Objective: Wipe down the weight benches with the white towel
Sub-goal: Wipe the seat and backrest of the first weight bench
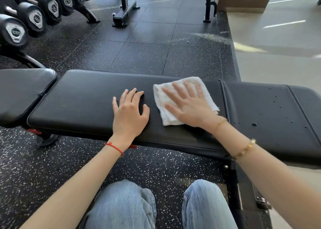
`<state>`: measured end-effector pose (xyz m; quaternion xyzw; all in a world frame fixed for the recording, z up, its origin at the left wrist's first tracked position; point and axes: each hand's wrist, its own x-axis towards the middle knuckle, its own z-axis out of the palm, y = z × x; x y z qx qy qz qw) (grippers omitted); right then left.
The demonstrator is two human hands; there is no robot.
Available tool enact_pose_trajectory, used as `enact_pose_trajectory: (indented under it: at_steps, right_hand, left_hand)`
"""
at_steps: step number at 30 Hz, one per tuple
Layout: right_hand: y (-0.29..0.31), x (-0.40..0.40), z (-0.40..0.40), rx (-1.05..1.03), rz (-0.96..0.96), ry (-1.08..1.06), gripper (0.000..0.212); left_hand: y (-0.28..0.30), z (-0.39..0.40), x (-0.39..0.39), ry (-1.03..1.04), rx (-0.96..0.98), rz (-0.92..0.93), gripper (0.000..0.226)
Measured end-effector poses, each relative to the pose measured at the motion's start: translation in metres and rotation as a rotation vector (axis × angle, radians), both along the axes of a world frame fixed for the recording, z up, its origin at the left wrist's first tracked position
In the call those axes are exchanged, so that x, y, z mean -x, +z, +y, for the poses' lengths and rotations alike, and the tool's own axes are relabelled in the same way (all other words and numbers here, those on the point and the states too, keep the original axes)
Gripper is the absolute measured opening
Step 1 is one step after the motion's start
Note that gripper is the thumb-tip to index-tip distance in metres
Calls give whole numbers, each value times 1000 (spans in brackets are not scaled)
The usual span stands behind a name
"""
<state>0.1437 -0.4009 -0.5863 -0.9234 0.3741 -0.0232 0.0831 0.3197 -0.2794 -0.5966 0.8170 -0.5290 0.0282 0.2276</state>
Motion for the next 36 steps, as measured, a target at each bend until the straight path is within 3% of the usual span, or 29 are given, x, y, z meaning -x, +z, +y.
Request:
enact_pose_trajectory:
  at_steps: [4, 7, 14, 18, 23, 29, 36]
  right_hand:
    - [3, 27, -37, -44, 21, -171, 59]
    - [11, 3, -70, -2, 73, -284, 54]
    - [14, -75, -53, 32, 91, -119, 56]
    - [12, -36, -62, 57, 77, -75, 59]
    - [15, 3, -91, -2, 167, -277, 58]
    - [9, -38, -46, 17, 77, -113, 59]
    - [-2, 30, 20, 28, 21, 33, 65]
  left_hand:
    - [-1, 0, 0, -3, 4, 11, 48]
    - [0, -1, 2, 2, -1, 3, 48]
    - [2, -1, 2, 8, -20, -11, 49]
    - [2, 1, 0, 4, -3, -4, 48]
    - [3, -1, 3, 3, -17, -2, 48]
    - [4, -1, 4, 16, -24, -2, 48]
    - [2, 0, 1, 6, -17, -4, 47]
